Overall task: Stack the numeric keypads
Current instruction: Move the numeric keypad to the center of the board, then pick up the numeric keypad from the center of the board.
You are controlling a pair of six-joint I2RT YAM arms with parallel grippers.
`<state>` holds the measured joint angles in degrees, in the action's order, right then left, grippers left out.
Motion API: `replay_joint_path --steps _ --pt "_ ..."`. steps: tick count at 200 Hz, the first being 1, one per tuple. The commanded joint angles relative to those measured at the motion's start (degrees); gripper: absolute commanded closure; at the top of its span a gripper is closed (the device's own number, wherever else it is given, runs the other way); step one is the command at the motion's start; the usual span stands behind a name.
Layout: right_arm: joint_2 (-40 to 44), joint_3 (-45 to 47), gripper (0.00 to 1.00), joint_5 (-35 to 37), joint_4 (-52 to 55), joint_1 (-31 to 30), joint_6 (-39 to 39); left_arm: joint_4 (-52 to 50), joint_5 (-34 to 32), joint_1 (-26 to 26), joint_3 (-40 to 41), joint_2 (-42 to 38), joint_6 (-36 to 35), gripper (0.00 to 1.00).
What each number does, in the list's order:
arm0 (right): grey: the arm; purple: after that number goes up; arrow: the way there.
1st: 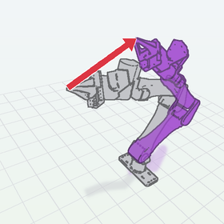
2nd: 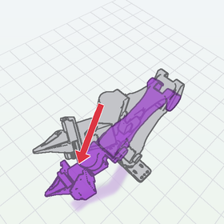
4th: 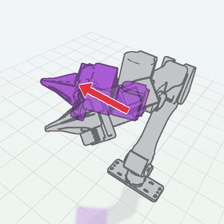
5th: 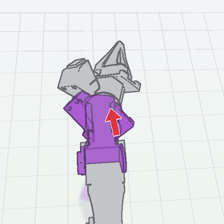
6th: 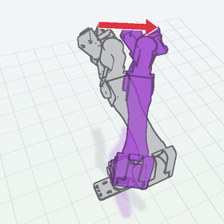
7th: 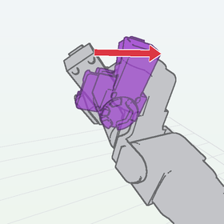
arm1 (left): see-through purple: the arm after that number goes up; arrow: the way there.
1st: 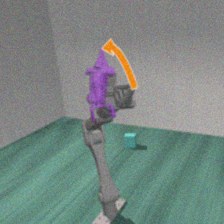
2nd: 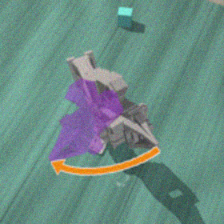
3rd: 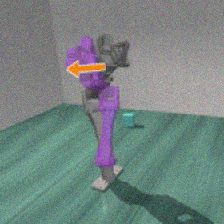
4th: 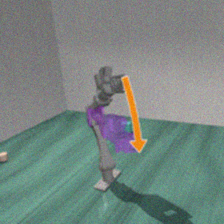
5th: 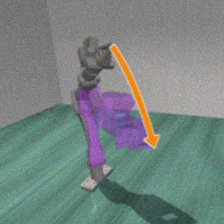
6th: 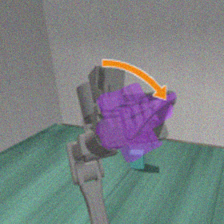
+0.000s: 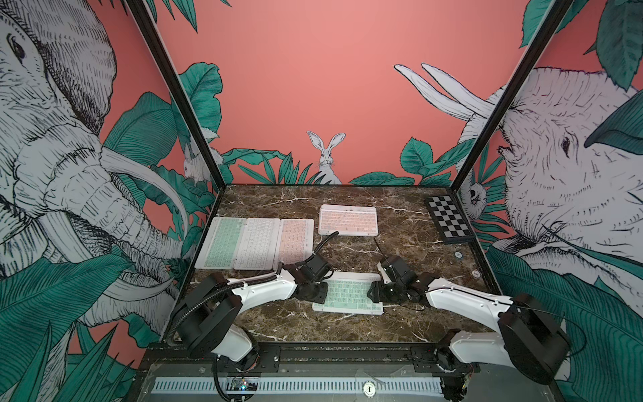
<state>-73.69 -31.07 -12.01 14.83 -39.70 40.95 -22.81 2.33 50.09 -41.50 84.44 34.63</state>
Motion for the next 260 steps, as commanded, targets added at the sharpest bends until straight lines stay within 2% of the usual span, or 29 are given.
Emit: replay_joint_path --steps 1,56,109,214,245,260 --pt "0.54 1.41 0.39 -2.04 -3.33 -0.20 0.84 -1.37 1.11 0.62 1.68 2.04 -0.11 0.49" --pt "3.89 5.94 0.39 -7.75 -12.85 0.91 3.80 1.13 1.97 1.33 3.39 3.25 0.34 0.49" --pt "7.28 11.02 0.39 -17.15 -23.71 5.74 8.22 2.06 2.37 2.03 4.05 4.69 0.44 0.49" --pt "13.32 13.25 0.42 -22.11 -25.73 7.80 10.99 2.85 2.65 2.74 4.48 6.07 1.05 0.50" --pt "14.36 11.55 0.43 -19.84 -19.05 7.80 7.30 2.42 1.86 2.74 4.34 5.97 1.40 0.50" --pt "14.05 11.64 0.43 -20.13 -19.28 7.97 7.41 2.07 1.28 2.74 4.19 5.82 1.45 0.50"
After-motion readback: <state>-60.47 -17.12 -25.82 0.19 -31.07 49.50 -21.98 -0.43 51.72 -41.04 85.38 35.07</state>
